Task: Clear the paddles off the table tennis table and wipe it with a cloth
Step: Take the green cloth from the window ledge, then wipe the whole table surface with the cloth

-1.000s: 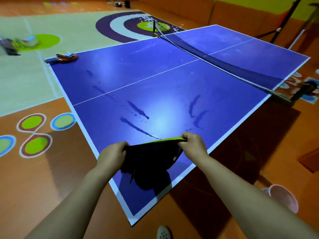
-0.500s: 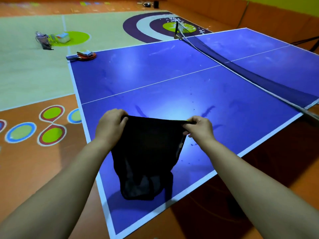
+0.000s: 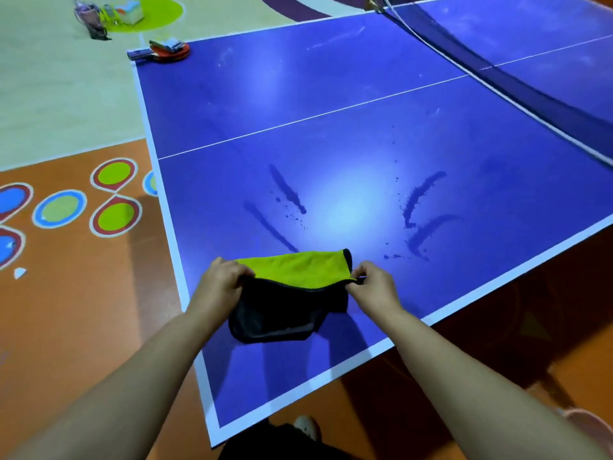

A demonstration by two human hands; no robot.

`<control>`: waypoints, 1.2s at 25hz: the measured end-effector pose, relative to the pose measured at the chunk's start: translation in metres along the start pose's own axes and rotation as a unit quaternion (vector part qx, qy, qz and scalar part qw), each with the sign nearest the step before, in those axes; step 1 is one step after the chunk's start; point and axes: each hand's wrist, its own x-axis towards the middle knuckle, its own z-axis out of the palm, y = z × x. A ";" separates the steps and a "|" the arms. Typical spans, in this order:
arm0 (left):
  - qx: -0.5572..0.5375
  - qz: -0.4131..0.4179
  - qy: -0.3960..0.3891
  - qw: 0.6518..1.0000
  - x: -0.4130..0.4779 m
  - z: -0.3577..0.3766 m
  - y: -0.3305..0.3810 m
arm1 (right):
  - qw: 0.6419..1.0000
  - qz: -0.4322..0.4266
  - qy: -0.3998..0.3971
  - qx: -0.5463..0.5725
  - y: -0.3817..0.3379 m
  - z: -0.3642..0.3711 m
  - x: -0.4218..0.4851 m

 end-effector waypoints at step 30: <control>-0.370 -0.274 -0.024 0.887 0.008 -0.003 -0.048 | 0.965 0.048 0.021 0.259 -0.004 0.025 0.011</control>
